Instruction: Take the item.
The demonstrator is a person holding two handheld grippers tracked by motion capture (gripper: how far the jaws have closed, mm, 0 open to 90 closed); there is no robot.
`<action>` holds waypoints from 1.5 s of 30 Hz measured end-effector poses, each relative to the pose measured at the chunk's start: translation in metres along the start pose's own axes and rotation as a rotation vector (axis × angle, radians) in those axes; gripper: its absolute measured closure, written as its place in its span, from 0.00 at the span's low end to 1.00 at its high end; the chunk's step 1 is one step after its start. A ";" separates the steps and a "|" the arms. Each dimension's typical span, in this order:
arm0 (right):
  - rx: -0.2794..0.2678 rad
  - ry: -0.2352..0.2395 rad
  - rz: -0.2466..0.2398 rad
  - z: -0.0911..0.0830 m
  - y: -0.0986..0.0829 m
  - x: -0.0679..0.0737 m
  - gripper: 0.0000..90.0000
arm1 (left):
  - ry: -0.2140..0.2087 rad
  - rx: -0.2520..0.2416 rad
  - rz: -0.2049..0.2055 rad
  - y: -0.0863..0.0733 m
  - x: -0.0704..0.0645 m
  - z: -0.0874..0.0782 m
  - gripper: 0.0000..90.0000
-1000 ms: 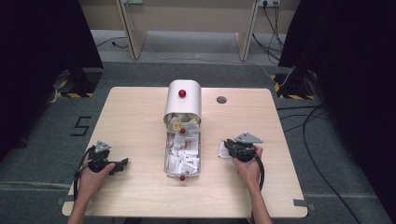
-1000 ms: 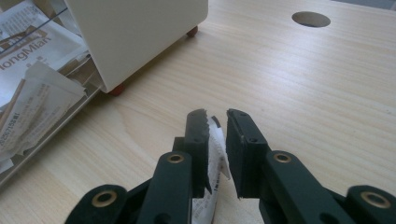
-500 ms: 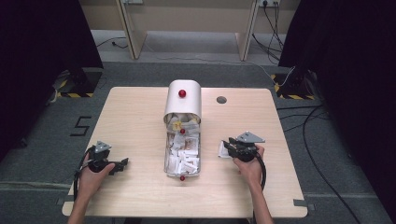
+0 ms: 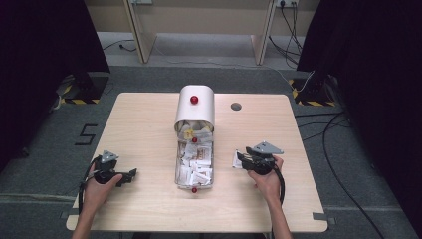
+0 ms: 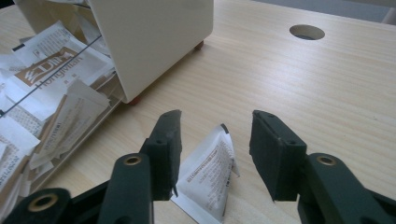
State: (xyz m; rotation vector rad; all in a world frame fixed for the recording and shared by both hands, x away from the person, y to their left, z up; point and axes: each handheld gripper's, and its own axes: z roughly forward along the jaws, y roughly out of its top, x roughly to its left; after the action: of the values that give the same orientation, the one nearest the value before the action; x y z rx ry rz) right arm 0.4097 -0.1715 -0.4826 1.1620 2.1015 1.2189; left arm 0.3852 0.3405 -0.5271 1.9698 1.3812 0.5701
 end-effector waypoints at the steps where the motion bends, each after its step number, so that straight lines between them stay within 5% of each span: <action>1: -0.002 -0.001 0.001 -0.001 0.000 0.000 0.57 | 0.000 0.000 0.000 0.000 0.000 0.000 0.00; 17: 0.010 0.008 0.022 -0.024 -0.012 0.006 0.49 | 0.002 -0.001 -0.004 0.001 0.000 0.001 0.00; 45: 0.026 0.004 0.017 -0.039 -0.018 0.012 0.45 | 0.000 0.001 0.000 0.001 0.000 0.001 0.00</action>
State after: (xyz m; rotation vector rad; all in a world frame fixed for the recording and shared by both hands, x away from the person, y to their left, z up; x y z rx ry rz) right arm 0.3676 -0.1850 -0.4780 1.1918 2.1209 1.2051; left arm 0.3859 0.3402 -0.5270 1.9709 1.3822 0.5693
